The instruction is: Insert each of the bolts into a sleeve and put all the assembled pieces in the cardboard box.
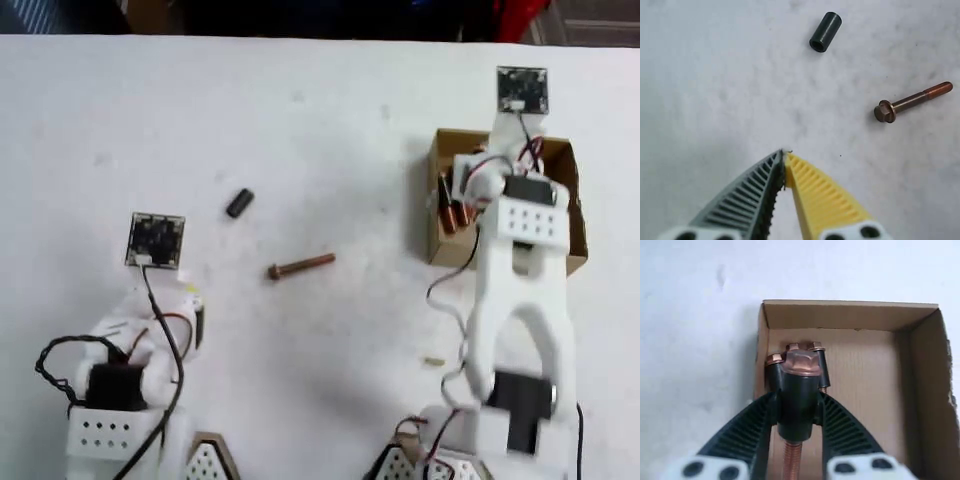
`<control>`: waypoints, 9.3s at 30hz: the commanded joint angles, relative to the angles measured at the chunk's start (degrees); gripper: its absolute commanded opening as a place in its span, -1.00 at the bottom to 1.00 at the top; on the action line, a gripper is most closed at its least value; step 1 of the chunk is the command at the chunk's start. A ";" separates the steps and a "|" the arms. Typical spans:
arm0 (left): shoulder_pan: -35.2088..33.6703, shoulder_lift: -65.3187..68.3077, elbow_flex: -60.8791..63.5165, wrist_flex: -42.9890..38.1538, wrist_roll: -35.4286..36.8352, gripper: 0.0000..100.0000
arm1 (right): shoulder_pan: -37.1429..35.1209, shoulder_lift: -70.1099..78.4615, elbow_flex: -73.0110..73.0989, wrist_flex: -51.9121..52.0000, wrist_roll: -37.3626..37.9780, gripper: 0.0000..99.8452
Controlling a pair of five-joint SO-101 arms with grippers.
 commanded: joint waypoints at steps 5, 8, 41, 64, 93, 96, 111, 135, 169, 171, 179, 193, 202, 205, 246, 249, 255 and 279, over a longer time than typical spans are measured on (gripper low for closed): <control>-0.57 -0.13 -0.44 -1.76 0.35 -0.96 | 5.23 18.77 -17.14 -1.27 0.79 -0.97; -0.57 -0.13 -0.44 -1.76 0.26 -0.95 | 6.20 26.15 -22.86 -1.10 2.81 -0.97; -0.22 -0.22 1.93 -5.36 0.18 -0.95 | 5.93 34.95 -30.77 -1.01 15.74 -0.71; -5.67 -0.22 -4.75 3.96 0.18 -0.96 | -9.54 0.66 -30.77 31.08 15.47 -0.84; -6.29 -0.22 -0.18 3.96 -11.87 -0.96 | -39.16 -9.36 -18.02 30.46 -5.89 -0.84; -7.16 -0.22 -0.18 4.75 -11.87 -0.96 | -40.40 -9.36 -17.93 30.46 -6.15 -0.84; -12.70 -0.22 -0.53 5.89 -11.87 -0.96 | -43.91 -2.68 -18.64 25.89 -15.12 -0.84; -17.80 -0.22 2.81 0.18 -11.87 -0.95 | -44.97 21.76 -34.02 20.09 -1.05 -0.84; -17.80 -0.22 2.99 0.26 -12.13 -0.95 | -47.78 53.67 -71.56 21.76 -52.31 -0.40; -17.80 -0.22 2.99 0.26 -12.22 -0.95 | -47.78 56.57 -74.55 21.85 -54.42 -0.40; -17.80 -0.22 2.99 0.26 -12.31 -0.95 | -48.13 62.73 -81.58 24.57 -60.84 -0.45; -17.80 -0.22 2.99 0.44 -12.31 -0.95 | -48.22 65.45 -82.29 24.84 -64.62 -0.60; -17.80 -0.22 2.99 0.44 -12.31 -0.95 | -48.13 67.30 -82.37 25.01 -64.88 -0.79; -17.80 -0.22 3.08 0.44 -12.31 -0.95 | -48.22 67.38 -82.20 24.84 -64.88 -0.80; -17.54 -0.22 4.57 -1.41 -12.40 -0.95 | -41.27 50.15 -101.89 52.18 -19.69 -0.97; -17.54 -0.22 4.57 -1.41 -12.40 -0.95 | -41.19 43.30 -96.35 52.18 -19.60 -0.97; -17.54 -0.22 4.57 -1.41 -12.40 -0.95 | -41.10 26.59 -78.07 52.09 -13.36 -0.97; -17.54 -0.22 4.57 -1.14 -12.31 -0.95 | -28.53 -1.63 -20.92 44.70 16.62 -0.97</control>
